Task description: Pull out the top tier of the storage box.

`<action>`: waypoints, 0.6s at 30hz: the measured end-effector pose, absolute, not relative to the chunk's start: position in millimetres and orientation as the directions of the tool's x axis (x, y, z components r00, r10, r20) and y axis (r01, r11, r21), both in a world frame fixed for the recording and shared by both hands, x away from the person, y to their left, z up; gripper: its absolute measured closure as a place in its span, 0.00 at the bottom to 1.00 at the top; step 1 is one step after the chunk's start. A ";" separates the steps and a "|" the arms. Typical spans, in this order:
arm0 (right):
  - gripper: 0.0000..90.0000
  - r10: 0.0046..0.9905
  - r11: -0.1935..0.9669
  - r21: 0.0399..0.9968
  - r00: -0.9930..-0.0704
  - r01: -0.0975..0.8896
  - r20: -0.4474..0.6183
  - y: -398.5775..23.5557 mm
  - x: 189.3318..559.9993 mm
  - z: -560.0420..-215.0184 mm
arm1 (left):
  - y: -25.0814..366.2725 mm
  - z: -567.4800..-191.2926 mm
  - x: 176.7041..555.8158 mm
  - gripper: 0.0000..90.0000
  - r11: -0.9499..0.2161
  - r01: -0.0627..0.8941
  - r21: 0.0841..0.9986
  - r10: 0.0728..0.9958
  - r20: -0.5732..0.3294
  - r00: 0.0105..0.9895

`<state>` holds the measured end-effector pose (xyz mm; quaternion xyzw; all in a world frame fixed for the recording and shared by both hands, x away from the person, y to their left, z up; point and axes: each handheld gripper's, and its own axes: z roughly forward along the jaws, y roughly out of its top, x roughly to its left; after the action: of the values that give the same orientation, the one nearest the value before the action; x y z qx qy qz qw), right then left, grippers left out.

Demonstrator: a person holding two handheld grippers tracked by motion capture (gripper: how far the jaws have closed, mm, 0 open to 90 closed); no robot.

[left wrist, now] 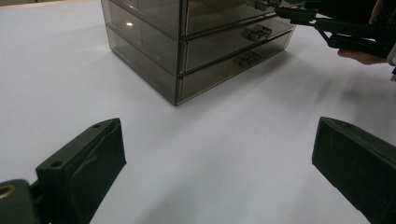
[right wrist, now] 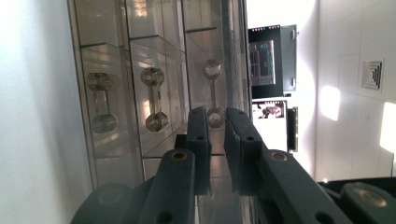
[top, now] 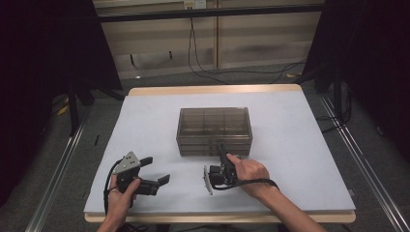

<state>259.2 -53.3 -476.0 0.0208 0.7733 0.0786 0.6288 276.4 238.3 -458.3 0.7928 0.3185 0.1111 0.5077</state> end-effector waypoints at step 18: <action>0.90 0.088 0.994 0.097 -0.168 -0.049 -0.982 -46.0 262.2 -480.7 | 238.6 -458.6 276.7 0.03 -0.280 0.393 0.876 0.616 -0.150 0.774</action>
<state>262.2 -46.0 -480.7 0.0129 0.7622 0.0529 0.6450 276.7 238.6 -458.6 0.7925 0.3182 0.1095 0.5087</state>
